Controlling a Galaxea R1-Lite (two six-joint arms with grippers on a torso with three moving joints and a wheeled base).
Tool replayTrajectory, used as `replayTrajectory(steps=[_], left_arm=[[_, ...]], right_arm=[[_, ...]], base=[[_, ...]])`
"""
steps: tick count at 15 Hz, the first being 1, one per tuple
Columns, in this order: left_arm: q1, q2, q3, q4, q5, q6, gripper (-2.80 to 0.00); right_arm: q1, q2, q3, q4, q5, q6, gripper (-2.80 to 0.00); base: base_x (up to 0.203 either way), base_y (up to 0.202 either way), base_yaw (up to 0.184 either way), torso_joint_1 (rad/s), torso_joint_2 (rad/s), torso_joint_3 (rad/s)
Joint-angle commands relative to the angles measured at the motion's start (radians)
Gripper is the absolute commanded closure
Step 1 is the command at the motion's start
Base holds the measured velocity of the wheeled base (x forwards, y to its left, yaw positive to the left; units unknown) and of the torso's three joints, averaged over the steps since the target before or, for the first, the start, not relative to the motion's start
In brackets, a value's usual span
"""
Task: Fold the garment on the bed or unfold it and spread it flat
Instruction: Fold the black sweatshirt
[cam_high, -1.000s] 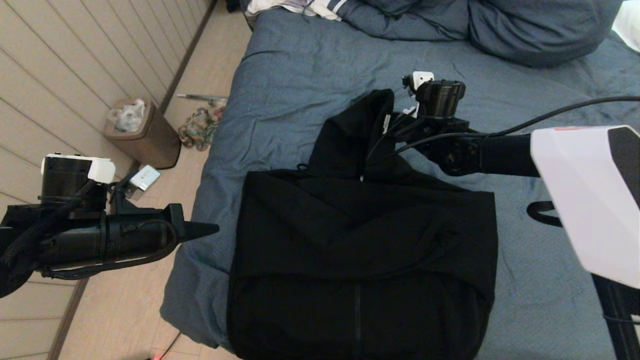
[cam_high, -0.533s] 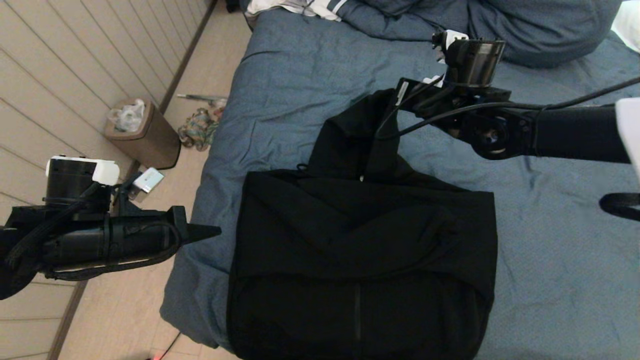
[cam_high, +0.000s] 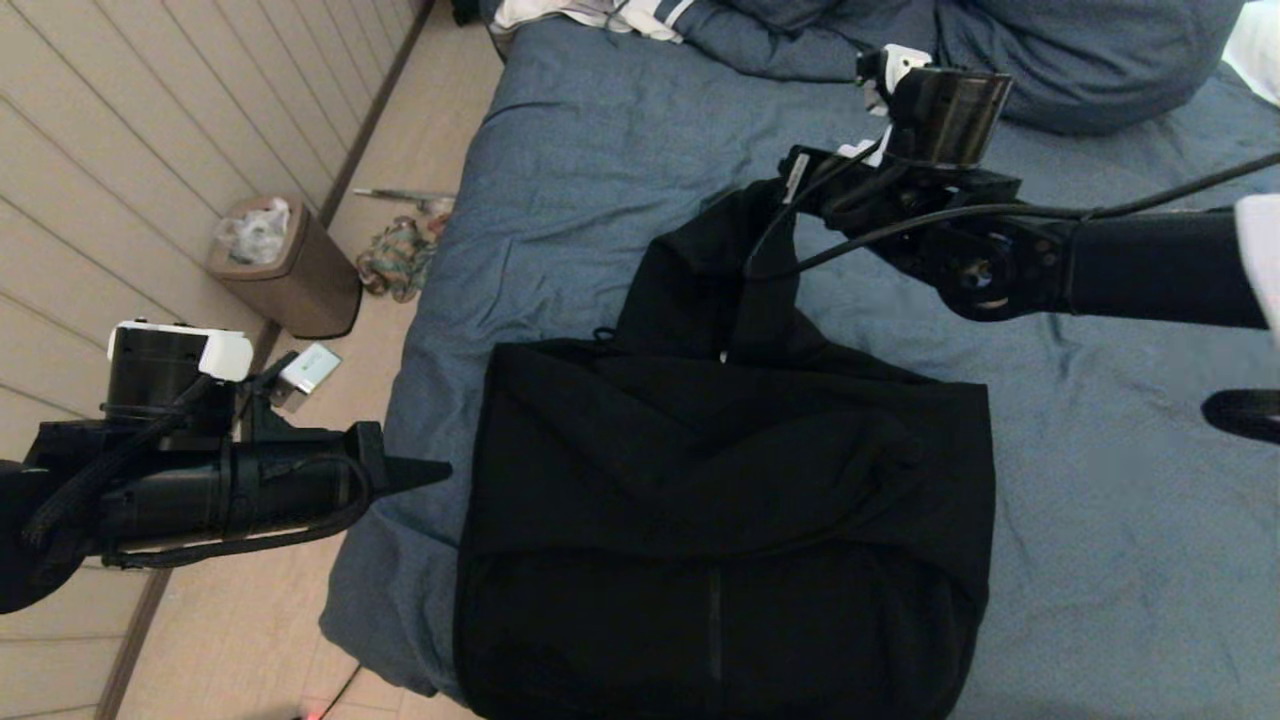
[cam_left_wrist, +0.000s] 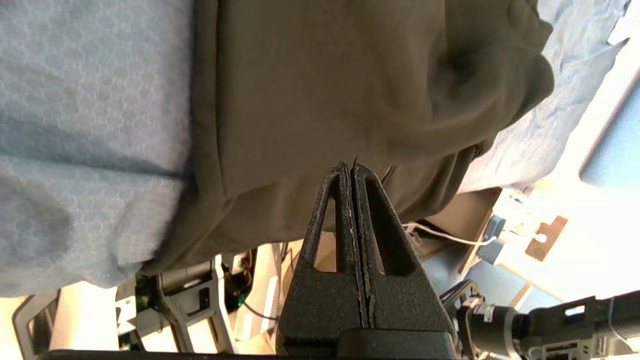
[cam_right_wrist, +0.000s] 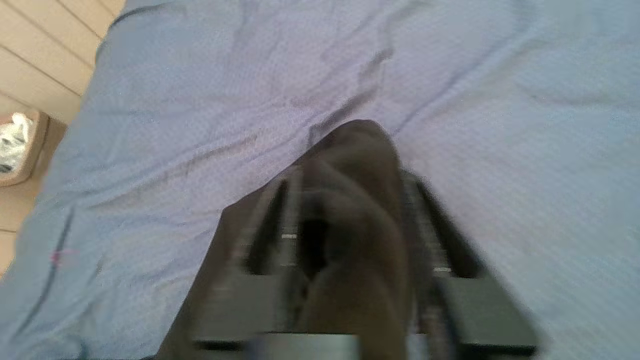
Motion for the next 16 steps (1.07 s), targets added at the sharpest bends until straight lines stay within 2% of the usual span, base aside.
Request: replayTrajectory(steps=[1, 4, 5, 11, 12, 13, 16], left_arm=[[-0.005, 0.01, 0.002, -0.002, -0.003, -0.003, 0.0], [-0.005, 0.026, 0.001, -0.002, -0.002, -0.003, 0.0], [-0.005, 0.026, 0.001, -0.002, -0.002, -0.003, 0.0], [-0.005, 0.026, 0.001, -0.002, -0.002, -0.003, 0.0], [-0.005, 0.028, 0.001, -0.002, -0.002, -0.004, 0.0], [-0.005, 0.028, 0.001, -0.002, -0.003, -0.003, 0.0], [-0.005, 0.028, 0.002, -0.002, -0.003, -0.004, 0.0]], right_arm=[[0.007, 0.071, -0.028, -0.018, -0.002, -0.007, -2.8], [0.024, 0.158, -0.124, -0.055, -0.022, -0.011, -2.8], [0.025, 0.175, -0.134, -0.07, -0.05, -0.017, -2.8], [0.024, 0.213, -0.138, -0.071, -0.053, -0.048, -2.8], [0.024, 0.214, -0.138, -0.067, -0.053, -0.048, -2.08], [0.024, 0.213, -0.138, -0.064, -0.053, -0.048, 0.0], [0.023, 0.205, -0.138, -0.065, -0.054, -0.048, 0.0]], base=[[0.0, 0.0, 0.0, 0.0, 0.0, 0.0], [0.0, 0.0, 0.0, 0.0, 0.0, 0.0], [0.0, 0.0, 0.0, 0.0, 0.0, 0.0], [0.0, 0.0, 0.0, 0.0, 0.0, 0.0], [0.0, 0.0, 0.0, 0.0, 0.0, 0.0], [0.0, 0.0, 0.0, 0.0, 0.0, 0.0], [0.0, 0.0, 0.0, 0.0, 0.0, 0.0]])
